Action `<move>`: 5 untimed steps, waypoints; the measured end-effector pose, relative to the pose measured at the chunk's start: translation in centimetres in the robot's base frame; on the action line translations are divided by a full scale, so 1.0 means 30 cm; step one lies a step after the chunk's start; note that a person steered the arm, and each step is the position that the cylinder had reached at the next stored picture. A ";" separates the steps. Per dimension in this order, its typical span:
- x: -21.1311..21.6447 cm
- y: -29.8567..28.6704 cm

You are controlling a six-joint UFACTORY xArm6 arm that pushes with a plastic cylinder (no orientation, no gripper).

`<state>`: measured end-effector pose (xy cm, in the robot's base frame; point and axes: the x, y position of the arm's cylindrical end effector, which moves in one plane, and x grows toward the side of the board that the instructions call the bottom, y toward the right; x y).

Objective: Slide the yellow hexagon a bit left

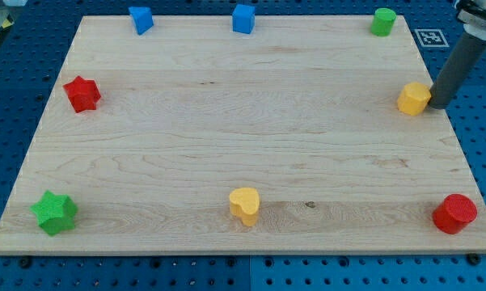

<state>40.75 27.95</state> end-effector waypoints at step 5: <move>0.044 -0.316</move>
<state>42.06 18.47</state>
